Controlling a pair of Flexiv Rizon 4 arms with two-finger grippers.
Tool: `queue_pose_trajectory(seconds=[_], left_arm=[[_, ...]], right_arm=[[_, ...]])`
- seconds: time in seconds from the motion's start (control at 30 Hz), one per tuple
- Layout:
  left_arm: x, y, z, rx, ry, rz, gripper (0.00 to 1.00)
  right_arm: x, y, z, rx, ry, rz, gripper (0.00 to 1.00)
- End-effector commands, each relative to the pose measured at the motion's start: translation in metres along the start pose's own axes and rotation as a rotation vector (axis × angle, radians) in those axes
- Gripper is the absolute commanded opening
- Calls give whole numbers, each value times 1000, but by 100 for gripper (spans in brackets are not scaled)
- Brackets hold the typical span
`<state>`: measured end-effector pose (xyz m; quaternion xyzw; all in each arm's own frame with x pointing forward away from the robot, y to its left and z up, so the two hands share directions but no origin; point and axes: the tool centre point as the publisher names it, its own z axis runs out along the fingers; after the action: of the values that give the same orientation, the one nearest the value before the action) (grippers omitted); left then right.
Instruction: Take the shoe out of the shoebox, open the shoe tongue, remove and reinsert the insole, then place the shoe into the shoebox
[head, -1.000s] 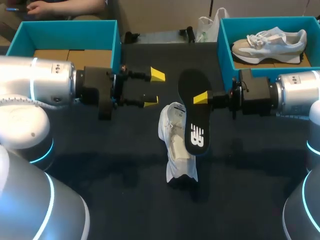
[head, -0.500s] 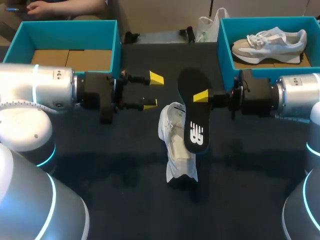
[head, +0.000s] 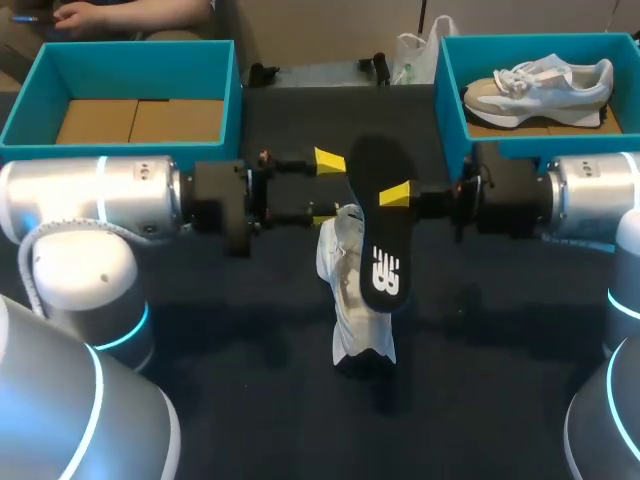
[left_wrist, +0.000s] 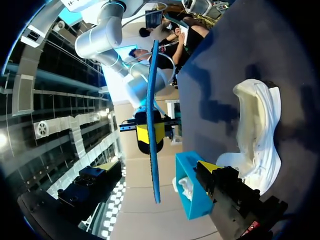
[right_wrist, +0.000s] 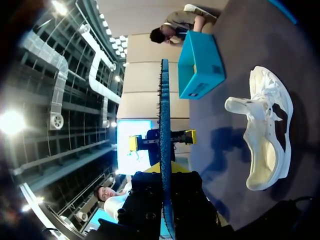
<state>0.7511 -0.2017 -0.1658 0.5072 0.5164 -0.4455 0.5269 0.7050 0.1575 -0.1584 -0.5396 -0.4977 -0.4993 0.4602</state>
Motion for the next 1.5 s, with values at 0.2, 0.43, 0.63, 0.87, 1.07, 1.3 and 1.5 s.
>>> queue_pose_trajectory(seconds=[0.2, 0.43, 0.63, 0.87, 1.07, 1.3, 1.5], left_arm=[[5, 5, 31, -6, -37, -19, 79], [0, 1, 46, 8, -60, -34, 50], [1, -1, 53, 10, -68, -44, 43], [1, -1, 53, 2, -68, -47, 32], [2, -3, 52, -1, -69, -52, 33], [3, -6, 53, 0, -75, -61, 25], [4, -6, 51, -4, -76, -60, 21]], right_arm=[[-2, -3, 14, -4, 11, 2, 0], [-5, -2, 19, 4, 20, 3, 0], [-5, -1, 18, 2, 23, 1, 0], [-7, 1, 16, 2, 18, 1, 0], [-8, 3, 15, 1, 18, 3, 0], [-8, 4, 14, -1, 12, 5, 0], [-8, 2, 13, -2, 9, 8, 0]])
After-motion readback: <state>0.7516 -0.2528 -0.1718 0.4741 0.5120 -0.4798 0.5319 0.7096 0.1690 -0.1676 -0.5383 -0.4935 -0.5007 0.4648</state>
